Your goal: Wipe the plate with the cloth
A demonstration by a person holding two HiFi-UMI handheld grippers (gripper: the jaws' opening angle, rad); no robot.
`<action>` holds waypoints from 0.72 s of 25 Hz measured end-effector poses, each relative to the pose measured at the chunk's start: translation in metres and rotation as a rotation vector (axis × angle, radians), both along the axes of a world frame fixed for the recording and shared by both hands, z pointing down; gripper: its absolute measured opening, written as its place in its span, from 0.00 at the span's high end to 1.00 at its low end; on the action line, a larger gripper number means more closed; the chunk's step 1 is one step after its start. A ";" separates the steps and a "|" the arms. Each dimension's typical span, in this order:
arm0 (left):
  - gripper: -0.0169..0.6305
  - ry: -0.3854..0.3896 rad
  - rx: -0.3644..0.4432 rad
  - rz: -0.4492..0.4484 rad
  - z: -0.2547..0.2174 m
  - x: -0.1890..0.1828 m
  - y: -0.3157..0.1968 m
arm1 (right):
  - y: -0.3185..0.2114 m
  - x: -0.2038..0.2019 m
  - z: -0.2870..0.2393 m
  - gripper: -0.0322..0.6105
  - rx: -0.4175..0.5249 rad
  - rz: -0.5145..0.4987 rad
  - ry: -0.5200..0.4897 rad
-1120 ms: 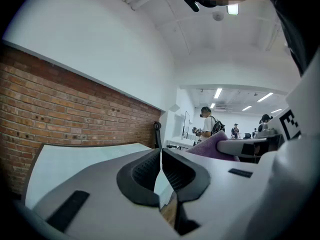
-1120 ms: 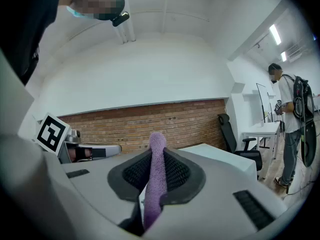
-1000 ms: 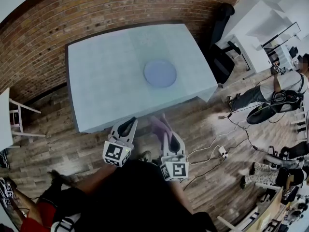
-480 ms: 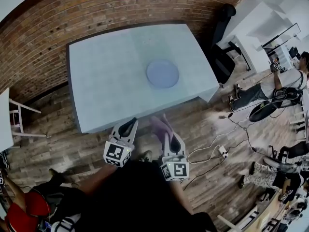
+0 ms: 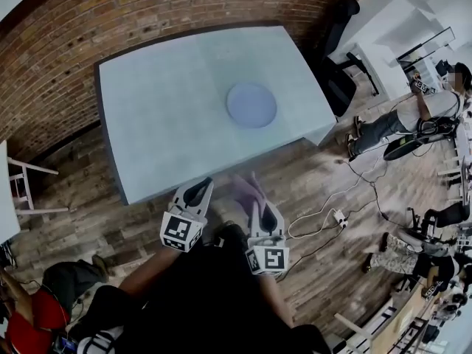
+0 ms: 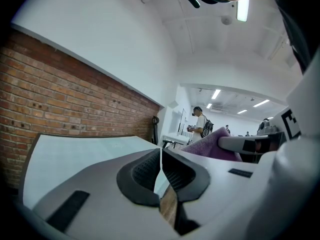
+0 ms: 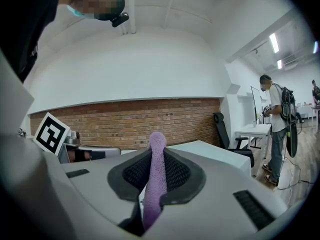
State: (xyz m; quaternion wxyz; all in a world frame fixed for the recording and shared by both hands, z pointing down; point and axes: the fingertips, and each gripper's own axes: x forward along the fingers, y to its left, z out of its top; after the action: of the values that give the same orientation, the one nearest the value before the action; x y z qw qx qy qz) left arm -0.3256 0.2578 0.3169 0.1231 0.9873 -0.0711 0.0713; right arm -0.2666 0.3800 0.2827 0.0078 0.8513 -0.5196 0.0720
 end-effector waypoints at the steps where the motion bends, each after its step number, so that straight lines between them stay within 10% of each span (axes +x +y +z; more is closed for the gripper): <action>1: 0.91 0.001 0.000 0.007 0.001 0.002 -0.002 | -0.001 0.000 0.001 0.86 -0.004 0.005 0.003; 18: 0.91 -0.070 -0.013 -0.086 0.027 0.102 -0.028 | -0.028 0.111 0.022 0.86 -0.020 -0.101 0.000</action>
State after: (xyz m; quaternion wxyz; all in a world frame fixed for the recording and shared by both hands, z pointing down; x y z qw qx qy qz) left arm -0.2234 0.2303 0.3434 0.1298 0.9794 -0.1174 0.1008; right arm -0.1551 0.3523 0.3042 0.0197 0.8239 -0.5611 0.0768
